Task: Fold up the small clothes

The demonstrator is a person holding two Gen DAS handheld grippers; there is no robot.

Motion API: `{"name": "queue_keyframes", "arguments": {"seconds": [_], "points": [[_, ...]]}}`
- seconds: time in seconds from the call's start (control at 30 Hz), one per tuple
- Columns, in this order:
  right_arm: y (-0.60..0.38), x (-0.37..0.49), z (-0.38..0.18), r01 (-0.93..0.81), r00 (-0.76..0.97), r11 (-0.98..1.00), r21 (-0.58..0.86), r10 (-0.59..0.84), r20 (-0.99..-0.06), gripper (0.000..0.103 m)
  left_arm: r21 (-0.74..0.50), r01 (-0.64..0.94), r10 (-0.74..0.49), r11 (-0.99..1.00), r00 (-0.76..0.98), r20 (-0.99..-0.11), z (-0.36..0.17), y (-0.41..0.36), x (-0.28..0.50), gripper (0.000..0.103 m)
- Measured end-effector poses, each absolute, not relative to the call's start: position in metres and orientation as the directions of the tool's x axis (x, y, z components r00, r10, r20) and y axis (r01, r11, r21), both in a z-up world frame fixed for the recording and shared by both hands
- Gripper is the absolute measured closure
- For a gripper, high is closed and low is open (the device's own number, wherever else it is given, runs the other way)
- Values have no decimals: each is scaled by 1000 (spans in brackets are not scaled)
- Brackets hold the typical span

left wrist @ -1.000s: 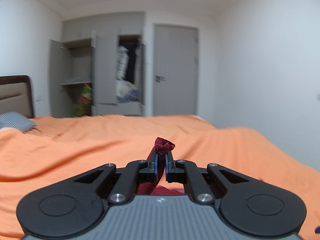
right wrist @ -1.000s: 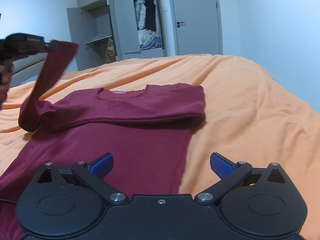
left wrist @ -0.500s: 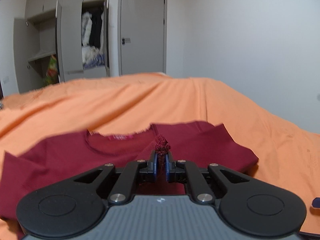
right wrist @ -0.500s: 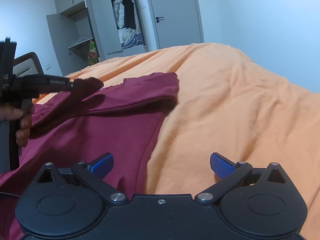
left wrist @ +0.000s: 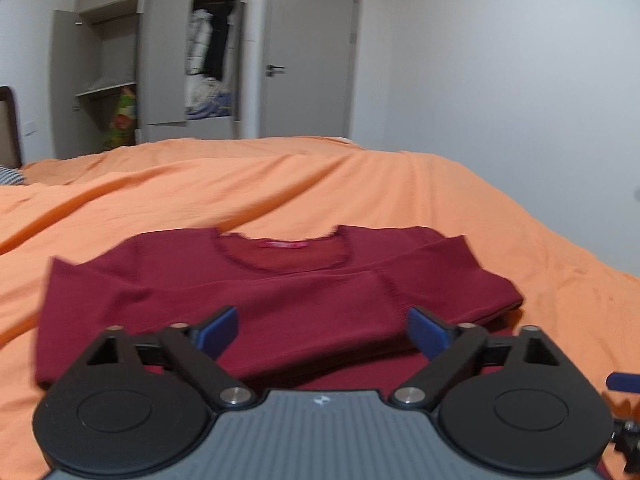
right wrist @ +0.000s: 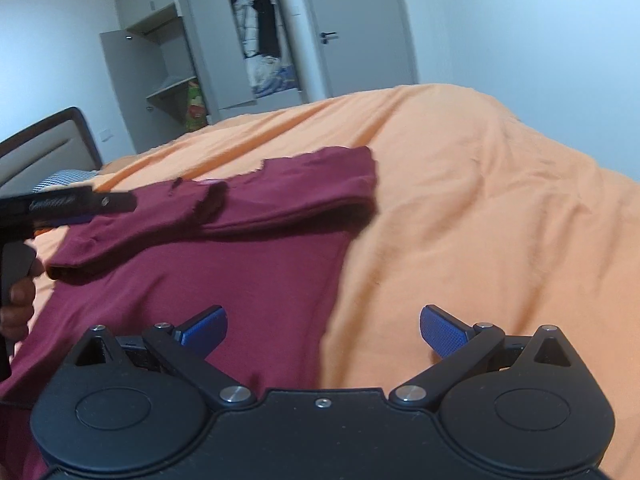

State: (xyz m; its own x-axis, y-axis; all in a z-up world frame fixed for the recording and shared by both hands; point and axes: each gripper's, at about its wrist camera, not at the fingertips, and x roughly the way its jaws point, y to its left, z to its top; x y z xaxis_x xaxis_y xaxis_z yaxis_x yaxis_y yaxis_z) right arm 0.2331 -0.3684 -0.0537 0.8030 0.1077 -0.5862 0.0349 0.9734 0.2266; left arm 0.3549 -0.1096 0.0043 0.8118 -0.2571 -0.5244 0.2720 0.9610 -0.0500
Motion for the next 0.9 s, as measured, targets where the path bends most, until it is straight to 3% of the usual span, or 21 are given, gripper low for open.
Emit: {"name": "queue_keyframes", "arguments": {"seconds": [0.37,0.57,0.67,0.77,0.83,0.9], "points": [[-323,322,-35,-184,776,912,366,363,-516,1,-32,-84,54,996,838,-544,6,5,323,0],[-305,380,-42,-168,745,888,428,399,-535,19,-74,-234,150,969,803,-576,-2,59,309,0],[-295,398,-47,-163,722,888,431,405,-561,32,-83,-272,174,959,793,-584,-5,76,302,0],[-283,406,-48,-170,712,897,408,398,-578,58,-88,-295,189,951,785,-590,-8,85,297,0],[-273,408,-44,-195,718,909,369,389,-577,83,-92,-304,194,948,783,-591,-9,88,293,0],[-268,409,-35,-235,735,914,329,389,-556,87,-95,-306,193,947,782,-592,-9,89,292,0]]}}
